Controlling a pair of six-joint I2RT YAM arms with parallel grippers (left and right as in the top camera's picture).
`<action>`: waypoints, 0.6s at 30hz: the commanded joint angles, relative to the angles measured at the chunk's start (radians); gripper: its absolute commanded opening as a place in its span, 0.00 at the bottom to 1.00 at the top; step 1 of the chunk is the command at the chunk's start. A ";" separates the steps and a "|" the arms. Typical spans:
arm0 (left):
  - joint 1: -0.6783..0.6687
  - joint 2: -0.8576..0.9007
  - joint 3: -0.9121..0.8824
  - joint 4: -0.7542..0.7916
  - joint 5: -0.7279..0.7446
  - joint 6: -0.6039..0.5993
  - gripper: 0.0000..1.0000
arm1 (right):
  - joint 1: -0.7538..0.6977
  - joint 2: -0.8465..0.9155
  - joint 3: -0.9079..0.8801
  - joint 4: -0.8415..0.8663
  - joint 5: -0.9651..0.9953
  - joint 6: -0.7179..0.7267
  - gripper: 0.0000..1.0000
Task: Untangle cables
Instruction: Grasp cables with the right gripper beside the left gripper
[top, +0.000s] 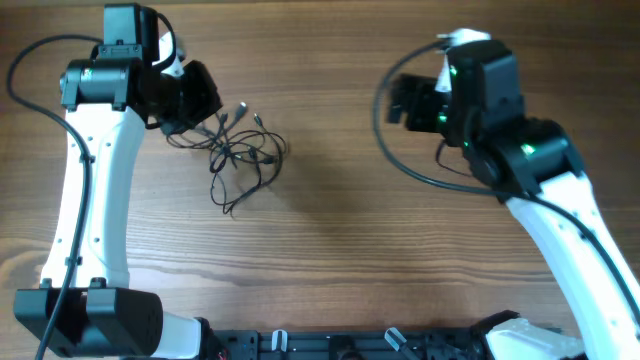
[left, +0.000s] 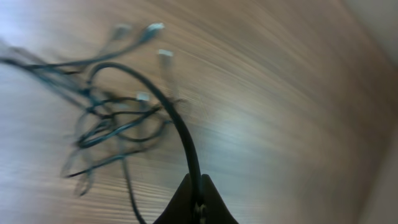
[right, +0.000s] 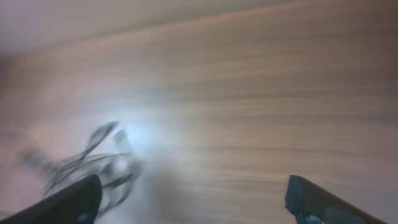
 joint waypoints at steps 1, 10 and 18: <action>-0.005 -0.027 0.035 0.008 0.318 0.216 0.04 | 0.005 0.149 0.003 0.052 -0.510 -0.131 1.00; -0.070 -0.080 0.066 -0.119 0.354 0.123 0.04 | 0.098 0.433 0.003 0.164 -0.532 -0.633 0.99; -0.070 -0.080 0.066 -0.127 0.343 0.062 0.04 | 0.187 0.438 -0.016 0.072 -0.493 -0.780 1.00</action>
